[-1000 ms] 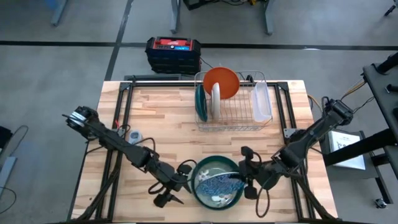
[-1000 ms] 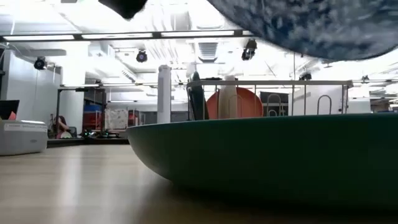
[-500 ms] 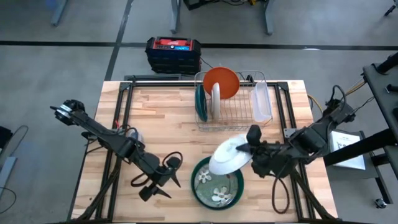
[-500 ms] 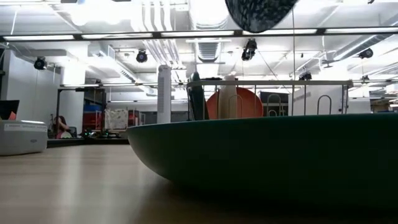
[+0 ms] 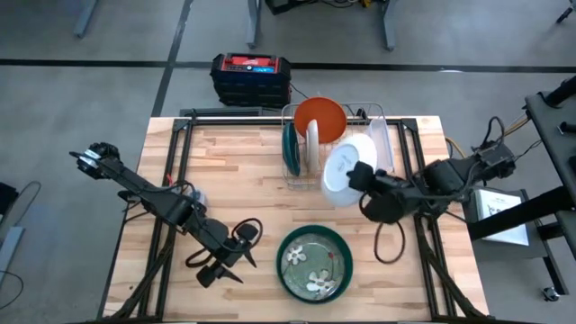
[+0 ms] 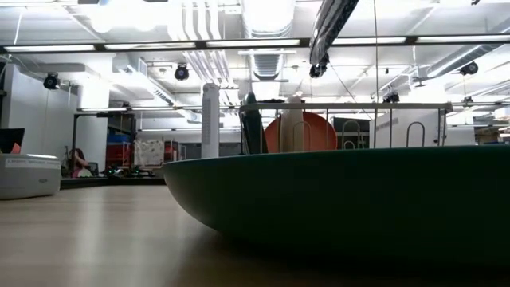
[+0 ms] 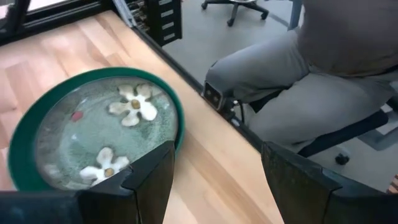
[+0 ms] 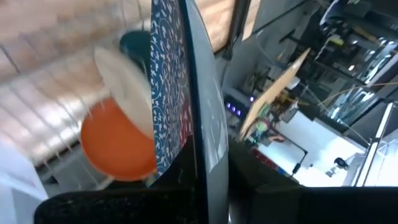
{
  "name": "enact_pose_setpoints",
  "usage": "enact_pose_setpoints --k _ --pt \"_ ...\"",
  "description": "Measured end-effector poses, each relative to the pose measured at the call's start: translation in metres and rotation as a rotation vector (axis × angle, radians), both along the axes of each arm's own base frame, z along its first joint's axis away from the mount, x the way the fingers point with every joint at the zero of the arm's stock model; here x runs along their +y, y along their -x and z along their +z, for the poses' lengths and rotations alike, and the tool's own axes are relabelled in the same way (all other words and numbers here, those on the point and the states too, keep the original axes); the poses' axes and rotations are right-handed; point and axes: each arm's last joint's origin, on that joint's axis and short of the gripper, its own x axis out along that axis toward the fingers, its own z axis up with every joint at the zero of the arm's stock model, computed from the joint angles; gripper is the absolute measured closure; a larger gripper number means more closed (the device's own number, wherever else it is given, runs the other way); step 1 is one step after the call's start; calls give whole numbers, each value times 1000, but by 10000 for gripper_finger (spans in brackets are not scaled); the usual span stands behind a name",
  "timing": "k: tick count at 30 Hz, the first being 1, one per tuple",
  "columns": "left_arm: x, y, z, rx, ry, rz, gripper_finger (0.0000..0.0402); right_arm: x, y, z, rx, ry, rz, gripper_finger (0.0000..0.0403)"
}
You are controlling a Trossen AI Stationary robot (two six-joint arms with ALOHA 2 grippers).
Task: Sort dishes
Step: Put the blue patterned plate in the dish rack
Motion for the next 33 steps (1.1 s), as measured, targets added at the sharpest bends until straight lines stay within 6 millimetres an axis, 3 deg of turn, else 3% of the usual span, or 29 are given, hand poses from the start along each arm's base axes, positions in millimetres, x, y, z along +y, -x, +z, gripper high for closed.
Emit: enact_pose_setpoints --k 10,20,26,33 --pt "4 1 -3 8 -67 74 171 -29 -16 -22 226 203 -115 381" --pt "12 -2 1 -40 -197 283 171 -56 -29 -47 425 338 -161 381" --pt "14 -3 13 -61 -212 366 171 -62 -36 -63 509 379 -136 381" --pt "15 -2 13 -42 -214 376 171 -66 -49 -77 525 431 -72 381"
